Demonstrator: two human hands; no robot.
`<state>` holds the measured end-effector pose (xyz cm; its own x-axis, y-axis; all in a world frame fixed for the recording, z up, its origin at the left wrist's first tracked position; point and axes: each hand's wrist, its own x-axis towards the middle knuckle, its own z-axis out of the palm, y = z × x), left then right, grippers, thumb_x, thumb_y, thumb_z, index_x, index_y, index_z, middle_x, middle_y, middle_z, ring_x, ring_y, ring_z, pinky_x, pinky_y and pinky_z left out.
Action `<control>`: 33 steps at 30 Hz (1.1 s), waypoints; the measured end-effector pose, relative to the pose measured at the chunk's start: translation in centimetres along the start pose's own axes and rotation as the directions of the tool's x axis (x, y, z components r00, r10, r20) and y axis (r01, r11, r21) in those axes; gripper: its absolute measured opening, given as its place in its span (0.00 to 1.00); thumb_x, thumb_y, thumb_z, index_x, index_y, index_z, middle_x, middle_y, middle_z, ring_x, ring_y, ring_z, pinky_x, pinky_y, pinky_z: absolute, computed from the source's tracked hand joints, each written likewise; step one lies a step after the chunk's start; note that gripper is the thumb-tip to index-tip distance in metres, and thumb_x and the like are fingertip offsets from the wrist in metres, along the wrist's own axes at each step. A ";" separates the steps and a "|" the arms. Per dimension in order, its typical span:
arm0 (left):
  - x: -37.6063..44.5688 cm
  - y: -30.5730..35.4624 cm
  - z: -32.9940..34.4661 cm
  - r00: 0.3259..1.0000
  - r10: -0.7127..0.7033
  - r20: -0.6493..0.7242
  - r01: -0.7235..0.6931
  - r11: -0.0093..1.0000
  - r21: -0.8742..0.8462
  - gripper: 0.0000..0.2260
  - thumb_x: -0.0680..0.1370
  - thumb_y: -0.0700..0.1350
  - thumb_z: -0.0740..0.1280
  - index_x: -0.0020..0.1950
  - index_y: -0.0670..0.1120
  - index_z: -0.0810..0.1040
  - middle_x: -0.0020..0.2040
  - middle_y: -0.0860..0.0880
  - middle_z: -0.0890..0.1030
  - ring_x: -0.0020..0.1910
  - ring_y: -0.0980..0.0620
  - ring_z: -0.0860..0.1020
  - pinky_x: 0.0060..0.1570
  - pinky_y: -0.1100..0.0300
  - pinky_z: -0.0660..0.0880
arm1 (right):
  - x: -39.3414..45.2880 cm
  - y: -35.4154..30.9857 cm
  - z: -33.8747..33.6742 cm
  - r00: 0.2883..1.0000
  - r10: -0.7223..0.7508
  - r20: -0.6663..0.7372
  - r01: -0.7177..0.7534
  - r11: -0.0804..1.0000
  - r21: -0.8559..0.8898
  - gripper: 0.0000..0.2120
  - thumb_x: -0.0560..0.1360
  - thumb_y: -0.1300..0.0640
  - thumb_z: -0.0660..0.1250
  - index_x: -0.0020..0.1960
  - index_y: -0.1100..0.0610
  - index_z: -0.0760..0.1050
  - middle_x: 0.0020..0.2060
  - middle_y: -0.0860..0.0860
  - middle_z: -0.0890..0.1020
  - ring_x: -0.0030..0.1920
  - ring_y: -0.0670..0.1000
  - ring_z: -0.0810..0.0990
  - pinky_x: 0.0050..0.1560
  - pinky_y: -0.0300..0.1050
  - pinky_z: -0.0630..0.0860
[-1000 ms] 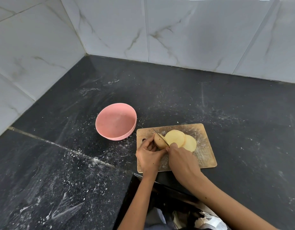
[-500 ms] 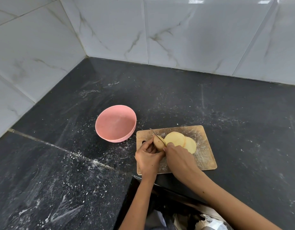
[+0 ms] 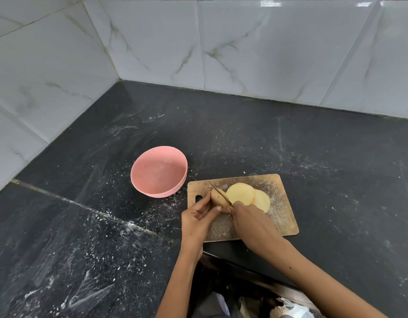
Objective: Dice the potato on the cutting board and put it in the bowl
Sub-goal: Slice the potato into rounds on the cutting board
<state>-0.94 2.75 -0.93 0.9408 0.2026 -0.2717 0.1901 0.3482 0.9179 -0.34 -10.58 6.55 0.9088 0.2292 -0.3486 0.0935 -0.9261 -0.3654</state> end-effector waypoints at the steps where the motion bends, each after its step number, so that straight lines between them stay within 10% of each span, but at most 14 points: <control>1: -0.1 0.0 0.2 0.999 -0.018 -0.031 0.017 0.999 -0.035 0.23 0.66 0.39 0.77 0.60 0.41 0.81 0.63 0.39 0.78 0.63 0.45 0.77 0.60 0.53 0.76 | -0.1 0.0 0.1 1.000 0.001 -0.003 -0.001 1.000 0.005 0.11 0.83 0.53 0.48 0.47 0.56 0.64 0.33 0.48 0.67 0.39 0.55 0.72 0.38 0.47 0.65; 33: -0.3 -0.1 2.6 0.985 0.065 -0.162 -0.079 0.993 -0.083 0.24 0.66 0.31 0.75 0.61 0.40 0.77 0.52 0.46 0.84 0.54 0.51 0.82 0.52 0.59 0.79 | 0.1 0.7 0.1 0.999 -0.001 0.039 -0.001 0.999 0.048 0.12 0.84 0.50 0.48 0.47 0.56 0.63 0.39 0.53 0.73 0.39 0.54 0.73 0.38 0.47 0.66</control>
<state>-0.54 0.25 -0.15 0.8932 0.3705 -0.2547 0.0910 0.4057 0.9094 -0.23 -11.18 6.18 0.8923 0.2417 -0.3813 0.0731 -0.9109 -0.4062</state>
